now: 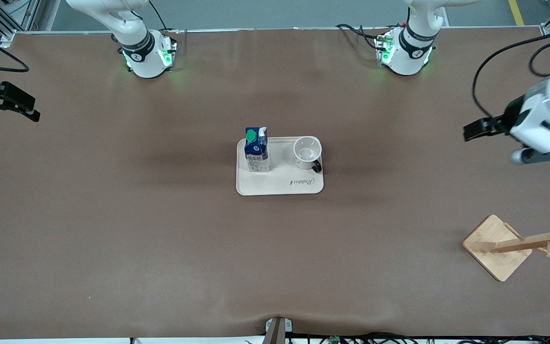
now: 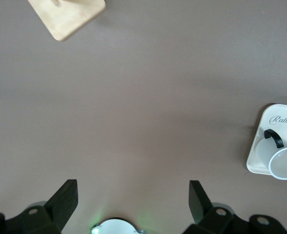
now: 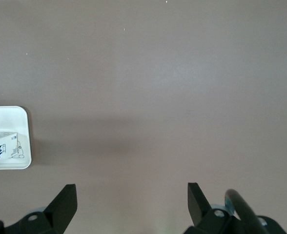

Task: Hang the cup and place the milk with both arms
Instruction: 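Move the left gripper toward the white mug on the tray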

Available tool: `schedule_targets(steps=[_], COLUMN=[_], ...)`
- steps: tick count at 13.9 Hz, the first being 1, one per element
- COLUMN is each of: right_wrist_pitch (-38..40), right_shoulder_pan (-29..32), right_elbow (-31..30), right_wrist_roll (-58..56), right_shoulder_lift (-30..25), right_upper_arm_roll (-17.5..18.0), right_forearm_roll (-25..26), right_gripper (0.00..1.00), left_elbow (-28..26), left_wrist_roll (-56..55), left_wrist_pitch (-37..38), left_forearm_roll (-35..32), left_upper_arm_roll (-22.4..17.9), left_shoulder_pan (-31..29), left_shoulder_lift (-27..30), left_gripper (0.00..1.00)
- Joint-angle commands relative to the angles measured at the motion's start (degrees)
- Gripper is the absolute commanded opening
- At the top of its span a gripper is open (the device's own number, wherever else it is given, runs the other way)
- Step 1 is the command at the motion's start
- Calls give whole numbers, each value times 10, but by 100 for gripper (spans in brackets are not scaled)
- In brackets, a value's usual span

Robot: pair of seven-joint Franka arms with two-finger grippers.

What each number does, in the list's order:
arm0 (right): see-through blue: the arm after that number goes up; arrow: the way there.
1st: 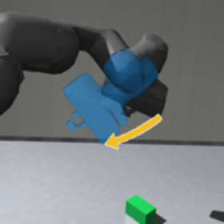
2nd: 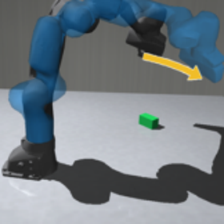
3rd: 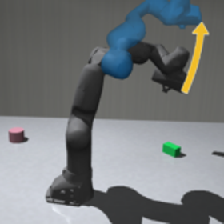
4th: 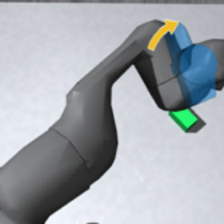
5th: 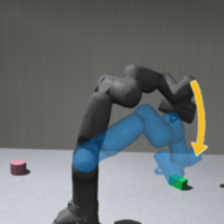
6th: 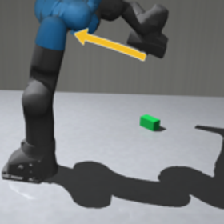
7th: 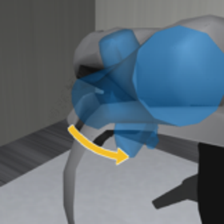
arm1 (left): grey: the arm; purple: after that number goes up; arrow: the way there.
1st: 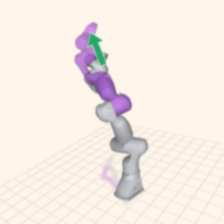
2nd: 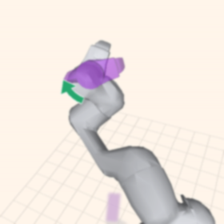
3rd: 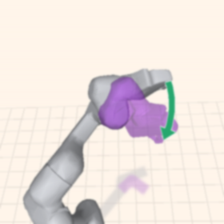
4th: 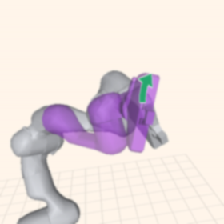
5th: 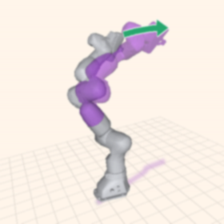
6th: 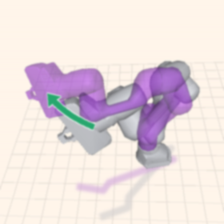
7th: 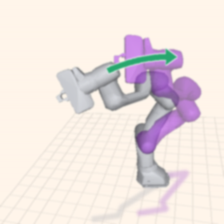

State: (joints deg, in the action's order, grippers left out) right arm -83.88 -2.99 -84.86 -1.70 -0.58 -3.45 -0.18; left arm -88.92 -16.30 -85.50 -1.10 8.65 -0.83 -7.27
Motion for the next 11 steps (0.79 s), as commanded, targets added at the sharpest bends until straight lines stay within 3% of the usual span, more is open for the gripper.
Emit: schedule_targets(steps=[1,6,11], right_wrist_pitch=[4,5,6], right_shoulder_pan=[-5,-20,-46], right_elbow=[12,31,32], right_wrist_roll=[6,6,6], right_shoulder_lift=[2,3,1], right_upper_arm_roll=[0,2,2], right_forearm_roll=[2,-1,0], right_gripper=[100,100,100], left_elbow=[-40,-78,-98], left_wrist_roll=[-67,-141,-255], left_wrist_pitch=[-50,-68,-158], left_forearm_roll=[-11,-7,0], left_upper_arm_roll=[12,36,49], left_shoulder_pan=[31,54,111], left_shoulder_lift=[-11,-20,-50], left_gripper=[100,100,100])
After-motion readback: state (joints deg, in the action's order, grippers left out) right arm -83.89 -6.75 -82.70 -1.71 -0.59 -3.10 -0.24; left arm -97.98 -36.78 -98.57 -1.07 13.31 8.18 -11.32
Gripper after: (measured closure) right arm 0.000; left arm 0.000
